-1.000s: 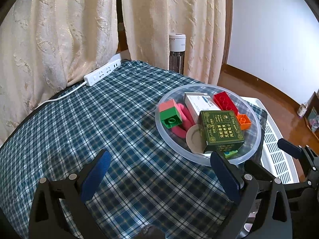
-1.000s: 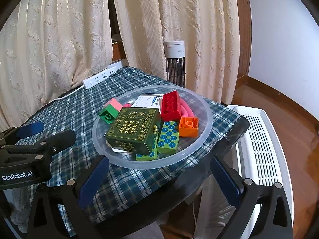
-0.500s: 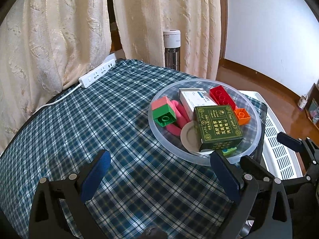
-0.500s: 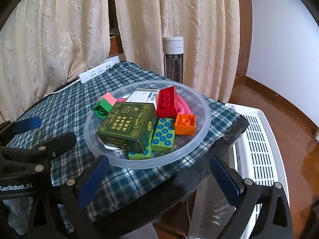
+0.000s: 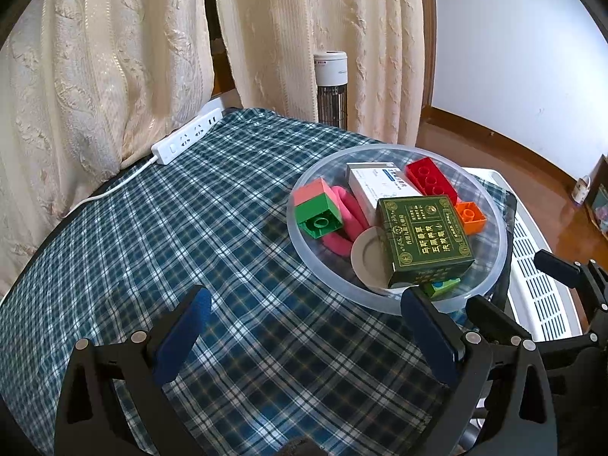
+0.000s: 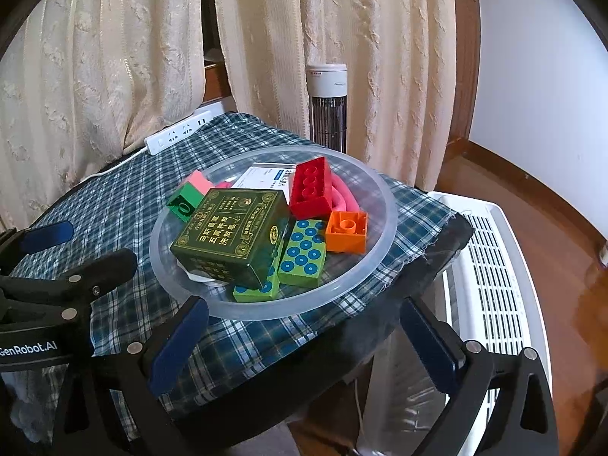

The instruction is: Organize objects

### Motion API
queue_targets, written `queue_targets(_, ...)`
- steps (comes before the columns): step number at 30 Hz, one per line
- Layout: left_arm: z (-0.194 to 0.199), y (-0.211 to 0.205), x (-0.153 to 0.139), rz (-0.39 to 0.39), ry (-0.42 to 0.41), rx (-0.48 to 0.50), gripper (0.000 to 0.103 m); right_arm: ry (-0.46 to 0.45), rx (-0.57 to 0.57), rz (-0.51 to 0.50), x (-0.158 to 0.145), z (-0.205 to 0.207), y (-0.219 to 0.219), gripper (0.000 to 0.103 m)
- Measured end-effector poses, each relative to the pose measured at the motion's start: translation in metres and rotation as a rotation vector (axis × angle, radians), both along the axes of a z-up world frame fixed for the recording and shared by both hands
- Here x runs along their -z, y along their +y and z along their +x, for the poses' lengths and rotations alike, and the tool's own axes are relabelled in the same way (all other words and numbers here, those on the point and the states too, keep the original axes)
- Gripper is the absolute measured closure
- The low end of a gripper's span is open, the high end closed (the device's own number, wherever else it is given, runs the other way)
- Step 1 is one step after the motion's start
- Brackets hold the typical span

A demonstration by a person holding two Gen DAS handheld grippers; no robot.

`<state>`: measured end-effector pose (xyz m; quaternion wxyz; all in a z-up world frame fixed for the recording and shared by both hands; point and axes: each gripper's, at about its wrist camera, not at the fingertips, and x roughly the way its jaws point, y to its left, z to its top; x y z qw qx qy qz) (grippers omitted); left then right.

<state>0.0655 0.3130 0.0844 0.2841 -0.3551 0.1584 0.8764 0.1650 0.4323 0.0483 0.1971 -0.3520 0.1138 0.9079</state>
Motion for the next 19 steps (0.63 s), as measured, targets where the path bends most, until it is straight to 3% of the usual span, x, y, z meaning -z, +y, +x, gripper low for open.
queue_targets(19, -0.0022, -0.0042, 0.0007, -0.010, 0.008, -0.018, 0.002, -0.008, -0.014, 0.008, -0.0007, -0.0035, -0.0060, 0.000)
